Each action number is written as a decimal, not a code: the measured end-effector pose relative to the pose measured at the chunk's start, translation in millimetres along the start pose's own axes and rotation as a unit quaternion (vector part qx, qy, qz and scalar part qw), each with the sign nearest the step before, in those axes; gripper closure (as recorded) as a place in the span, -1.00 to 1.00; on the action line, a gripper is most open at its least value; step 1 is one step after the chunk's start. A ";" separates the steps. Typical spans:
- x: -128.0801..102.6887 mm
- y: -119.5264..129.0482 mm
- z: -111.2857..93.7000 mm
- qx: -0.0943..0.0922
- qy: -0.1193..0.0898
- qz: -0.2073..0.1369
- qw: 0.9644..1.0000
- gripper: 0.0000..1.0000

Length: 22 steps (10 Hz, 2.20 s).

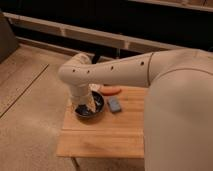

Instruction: Drag the pepper across the table

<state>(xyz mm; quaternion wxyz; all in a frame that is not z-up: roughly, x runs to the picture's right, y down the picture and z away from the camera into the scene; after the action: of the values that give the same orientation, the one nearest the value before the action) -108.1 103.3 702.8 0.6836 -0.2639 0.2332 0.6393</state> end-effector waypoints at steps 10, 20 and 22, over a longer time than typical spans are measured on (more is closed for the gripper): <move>0.0 0.0 -0.1 0.000 0.000 0.000 1.000 -0.30; -0.9 -0.2 -1.1 -0.002 -0.002 0.003 1.000 -0.30; -10.1 1.9 -6.8 -0.015 -0.023 0.027 0.999 -0.30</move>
<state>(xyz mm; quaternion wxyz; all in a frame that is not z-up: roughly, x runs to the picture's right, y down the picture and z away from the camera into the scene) -110.7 91.3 704.3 0.6674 -0.2531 0.2147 0.6667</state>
